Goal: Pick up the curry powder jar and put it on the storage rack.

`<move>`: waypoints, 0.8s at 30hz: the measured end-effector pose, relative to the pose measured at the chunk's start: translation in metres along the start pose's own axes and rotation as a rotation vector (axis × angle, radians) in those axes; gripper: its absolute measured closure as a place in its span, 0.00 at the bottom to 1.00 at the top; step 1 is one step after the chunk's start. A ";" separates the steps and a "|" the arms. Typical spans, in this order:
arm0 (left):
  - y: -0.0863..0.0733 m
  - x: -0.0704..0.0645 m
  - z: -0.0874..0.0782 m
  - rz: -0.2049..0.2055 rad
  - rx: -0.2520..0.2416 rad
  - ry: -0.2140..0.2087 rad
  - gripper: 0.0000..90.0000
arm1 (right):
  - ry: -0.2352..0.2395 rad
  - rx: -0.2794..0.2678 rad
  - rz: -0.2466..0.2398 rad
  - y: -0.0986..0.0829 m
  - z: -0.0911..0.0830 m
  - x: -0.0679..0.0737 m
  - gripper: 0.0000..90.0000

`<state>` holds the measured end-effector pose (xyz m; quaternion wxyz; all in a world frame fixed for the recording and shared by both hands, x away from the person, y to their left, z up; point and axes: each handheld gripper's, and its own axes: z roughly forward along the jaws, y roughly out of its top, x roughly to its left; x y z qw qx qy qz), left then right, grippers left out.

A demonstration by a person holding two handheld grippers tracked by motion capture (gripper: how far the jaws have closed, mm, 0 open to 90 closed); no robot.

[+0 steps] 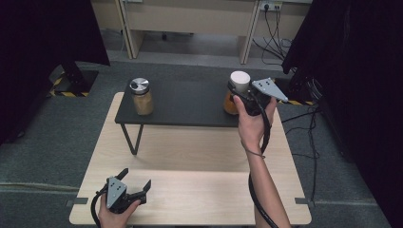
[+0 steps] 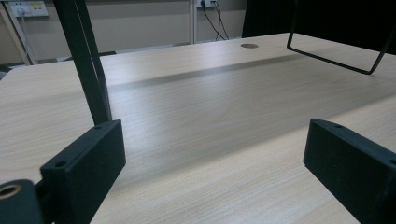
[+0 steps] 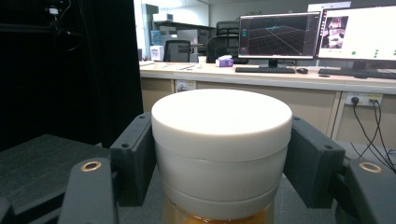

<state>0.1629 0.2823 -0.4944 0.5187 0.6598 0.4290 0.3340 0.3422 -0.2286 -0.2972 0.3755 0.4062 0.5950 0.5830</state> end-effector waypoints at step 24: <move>0.001 0.000 -0.001 0.000 -0.007 0.007 0.05 | -0.036 -0.006 -0.006 -0.014 -0.027 0.004 0.05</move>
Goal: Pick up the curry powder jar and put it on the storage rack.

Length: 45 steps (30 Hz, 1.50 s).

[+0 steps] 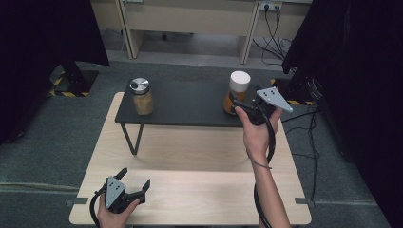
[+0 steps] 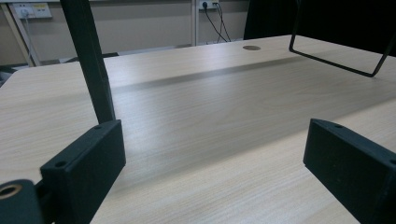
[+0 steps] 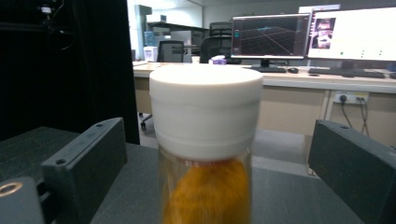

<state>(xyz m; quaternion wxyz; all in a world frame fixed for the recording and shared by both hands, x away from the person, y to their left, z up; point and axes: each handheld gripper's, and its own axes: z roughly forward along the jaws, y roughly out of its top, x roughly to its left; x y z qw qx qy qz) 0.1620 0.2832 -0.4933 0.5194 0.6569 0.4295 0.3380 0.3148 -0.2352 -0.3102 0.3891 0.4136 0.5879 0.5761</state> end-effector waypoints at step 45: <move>-0.003 -0.002 0.000 0.006 0.010 0.010 0.05 | 0.025 0.112 0.031 -0.113 -0.145 0.028 0.04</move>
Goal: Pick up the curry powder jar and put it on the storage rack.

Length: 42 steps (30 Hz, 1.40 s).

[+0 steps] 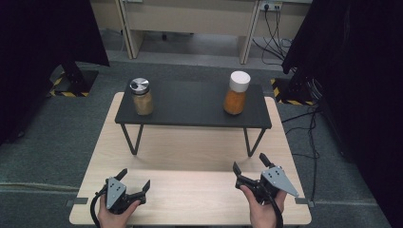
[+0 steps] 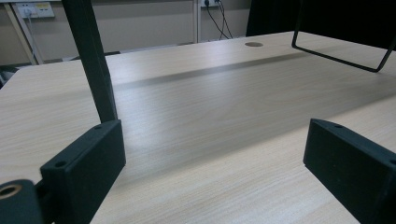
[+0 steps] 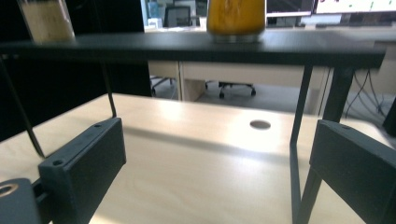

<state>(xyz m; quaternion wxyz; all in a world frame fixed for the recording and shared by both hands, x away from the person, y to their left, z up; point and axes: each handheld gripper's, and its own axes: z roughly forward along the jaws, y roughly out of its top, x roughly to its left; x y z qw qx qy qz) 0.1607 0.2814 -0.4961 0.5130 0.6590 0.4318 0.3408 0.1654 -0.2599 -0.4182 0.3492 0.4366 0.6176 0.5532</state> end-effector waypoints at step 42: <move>-0.002 -0.003 0.004 0.003 0.010 -0.011 0.05 | -0.016 0.178 0.091 -0.057 -0.017 0.003 0.04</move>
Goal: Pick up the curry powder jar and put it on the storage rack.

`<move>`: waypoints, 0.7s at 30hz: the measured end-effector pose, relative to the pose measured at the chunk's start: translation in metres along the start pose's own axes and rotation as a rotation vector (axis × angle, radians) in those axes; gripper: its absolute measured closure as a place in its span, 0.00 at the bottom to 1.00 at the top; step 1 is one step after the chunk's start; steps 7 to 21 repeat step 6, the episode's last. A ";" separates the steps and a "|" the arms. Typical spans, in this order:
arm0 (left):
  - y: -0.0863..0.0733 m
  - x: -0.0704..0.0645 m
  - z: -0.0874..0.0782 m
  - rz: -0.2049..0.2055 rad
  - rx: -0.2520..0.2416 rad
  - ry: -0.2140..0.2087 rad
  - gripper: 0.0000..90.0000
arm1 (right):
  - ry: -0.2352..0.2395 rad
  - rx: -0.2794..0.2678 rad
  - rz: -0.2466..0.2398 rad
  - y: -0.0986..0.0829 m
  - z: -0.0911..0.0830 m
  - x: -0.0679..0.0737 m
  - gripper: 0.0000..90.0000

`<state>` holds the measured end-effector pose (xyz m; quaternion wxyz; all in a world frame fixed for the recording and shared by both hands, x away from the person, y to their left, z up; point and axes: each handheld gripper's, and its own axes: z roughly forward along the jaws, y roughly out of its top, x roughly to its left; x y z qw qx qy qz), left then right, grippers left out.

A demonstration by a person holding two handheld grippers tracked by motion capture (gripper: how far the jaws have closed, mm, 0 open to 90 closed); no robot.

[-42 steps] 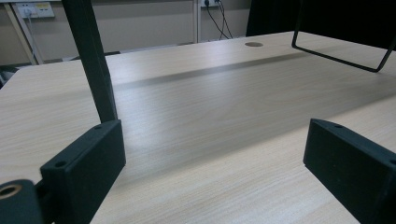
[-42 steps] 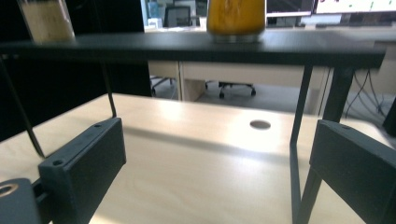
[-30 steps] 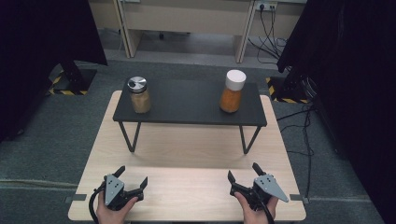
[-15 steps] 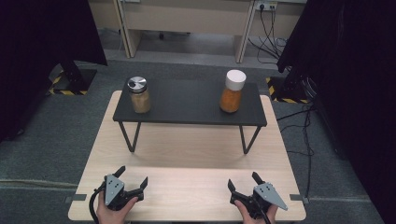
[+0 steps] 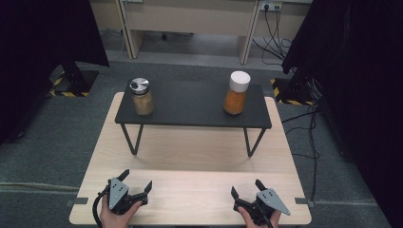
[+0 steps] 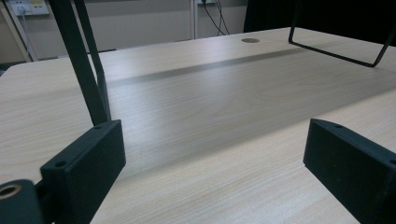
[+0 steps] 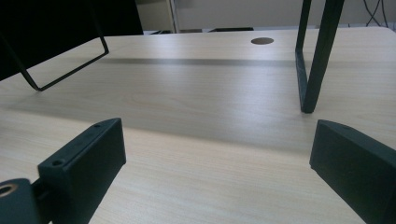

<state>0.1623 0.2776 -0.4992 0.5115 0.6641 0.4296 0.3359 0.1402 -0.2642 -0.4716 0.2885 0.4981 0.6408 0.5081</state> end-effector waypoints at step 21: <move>0.000 -0.001 0.001 0.003 0.002 -0.001 0.05 | 0.008 0.009 0.011 0.000 0.000 -0.002 0.04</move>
